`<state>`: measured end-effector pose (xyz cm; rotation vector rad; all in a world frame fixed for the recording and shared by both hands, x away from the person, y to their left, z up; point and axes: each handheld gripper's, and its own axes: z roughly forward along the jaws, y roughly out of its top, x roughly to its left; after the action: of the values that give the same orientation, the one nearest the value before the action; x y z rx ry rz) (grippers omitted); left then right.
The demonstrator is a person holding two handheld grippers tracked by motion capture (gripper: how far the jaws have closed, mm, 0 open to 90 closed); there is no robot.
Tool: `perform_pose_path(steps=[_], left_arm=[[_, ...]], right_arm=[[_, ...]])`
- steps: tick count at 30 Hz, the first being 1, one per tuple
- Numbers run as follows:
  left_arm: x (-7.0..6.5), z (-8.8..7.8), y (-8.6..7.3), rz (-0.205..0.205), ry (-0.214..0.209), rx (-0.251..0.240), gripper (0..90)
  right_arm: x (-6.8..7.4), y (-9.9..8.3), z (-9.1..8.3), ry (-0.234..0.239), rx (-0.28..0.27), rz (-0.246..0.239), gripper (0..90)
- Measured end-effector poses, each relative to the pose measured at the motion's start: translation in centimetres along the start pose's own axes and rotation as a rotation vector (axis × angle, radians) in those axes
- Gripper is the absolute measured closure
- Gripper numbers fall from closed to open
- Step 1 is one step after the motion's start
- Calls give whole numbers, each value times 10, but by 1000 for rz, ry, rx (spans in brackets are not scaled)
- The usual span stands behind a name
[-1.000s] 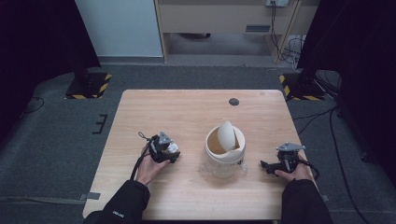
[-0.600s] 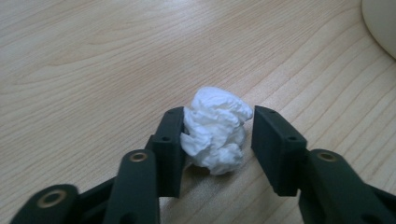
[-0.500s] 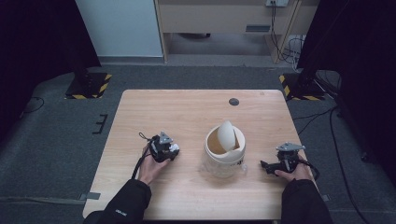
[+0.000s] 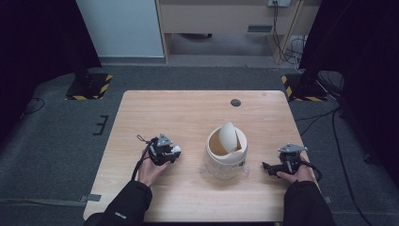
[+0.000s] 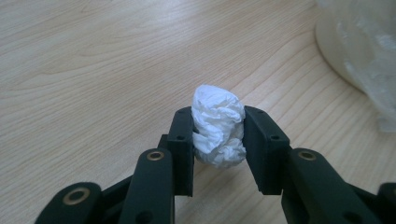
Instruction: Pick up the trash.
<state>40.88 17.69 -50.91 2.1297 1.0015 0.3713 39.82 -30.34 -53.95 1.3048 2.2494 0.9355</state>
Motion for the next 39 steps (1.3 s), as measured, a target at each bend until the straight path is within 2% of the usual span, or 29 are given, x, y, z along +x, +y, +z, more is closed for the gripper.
perform_pose_path(steps=[7, 13, 23, 33, 39], left_arm=[[-2, -19, 0, -29, -29, -65, 647], [-3, -36, 1, -52, -44, -141, 646], [-5, -56, 11, -57, -51, -254, 645], [-11, -76, 25, -43, -77, -368, 645], [-15, -86, 31, -37, -83, -414, 644]], right_arm=[[0, 0, 0, -1, 0, 0, 5], [0, 0, 0, -1, 0, -1, 5], [0, 0, 0, -1, 0, -1, 5], [0, 0, 0, 0, 0, -1, 5], [0, 0, 0, -1, 0, 0, 5]])
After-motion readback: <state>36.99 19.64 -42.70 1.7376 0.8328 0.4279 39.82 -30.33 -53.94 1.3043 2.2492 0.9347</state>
